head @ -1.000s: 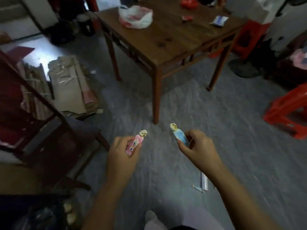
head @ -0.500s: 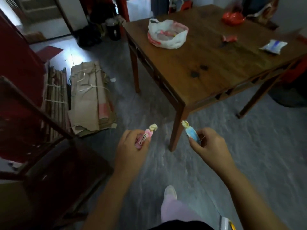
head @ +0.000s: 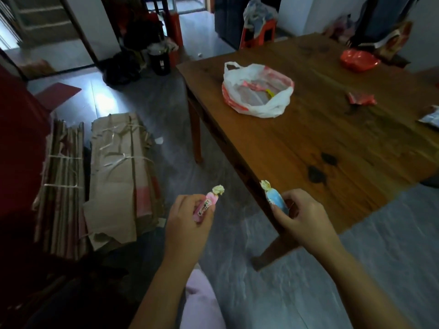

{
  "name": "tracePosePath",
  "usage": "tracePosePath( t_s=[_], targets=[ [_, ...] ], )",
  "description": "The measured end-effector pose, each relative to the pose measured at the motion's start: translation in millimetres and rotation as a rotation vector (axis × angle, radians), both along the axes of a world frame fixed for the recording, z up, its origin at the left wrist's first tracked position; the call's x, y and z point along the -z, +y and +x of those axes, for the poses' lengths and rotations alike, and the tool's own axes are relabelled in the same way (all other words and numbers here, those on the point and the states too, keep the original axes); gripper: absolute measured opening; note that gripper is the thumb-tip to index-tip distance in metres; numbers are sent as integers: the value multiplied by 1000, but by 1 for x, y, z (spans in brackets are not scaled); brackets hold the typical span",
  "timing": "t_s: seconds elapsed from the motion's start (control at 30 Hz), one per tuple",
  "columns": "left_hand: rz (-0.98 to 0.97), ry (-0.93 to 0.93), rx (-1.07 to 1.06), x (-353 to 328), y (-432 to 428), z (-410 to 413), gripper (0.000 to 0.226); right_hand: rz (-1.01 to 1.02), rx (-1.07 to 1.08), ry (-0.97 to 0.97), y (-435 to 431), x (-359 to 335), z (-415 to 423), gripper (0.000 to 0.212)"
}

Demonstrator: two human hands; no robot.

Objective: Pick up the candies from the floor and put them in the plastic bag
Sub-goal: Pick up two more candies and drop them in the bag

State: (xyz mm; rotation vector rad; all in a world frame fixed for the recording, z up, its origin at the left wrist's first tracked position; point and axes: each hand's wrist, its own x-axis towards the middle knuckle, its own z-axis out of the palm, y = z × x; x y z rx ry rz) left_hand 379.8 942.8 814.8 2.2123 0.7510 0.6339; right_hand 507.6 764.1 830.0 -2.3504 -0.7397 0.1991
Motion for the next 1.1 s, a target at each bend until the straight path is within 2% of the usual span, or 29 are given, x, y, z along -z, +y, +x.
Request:
tracePosePath(
  t_s=[0.13,0.37,0.57,0.77,0.97,1.1],
  targets=[
    [1,-14,44,-1,89,38,9,-50,19,22,84,-4,38,14],
    [-15,-53,100,-12,209,112,6,-12,40,-34,207,-18,94,16],
    [10,-63,196,-12,259,183,10,-106,154,46,238,1,148,20],
    [18,-50,324,-11,303,276,19,-49,288,-25,271,22,232,22],
    [80,7,499,-17,338,374,19,8,423,-48,293,28,331,25],
    [59,-9,557,-17,353,424,17,-62,542,-30,292,40,384,27]
  ],
)
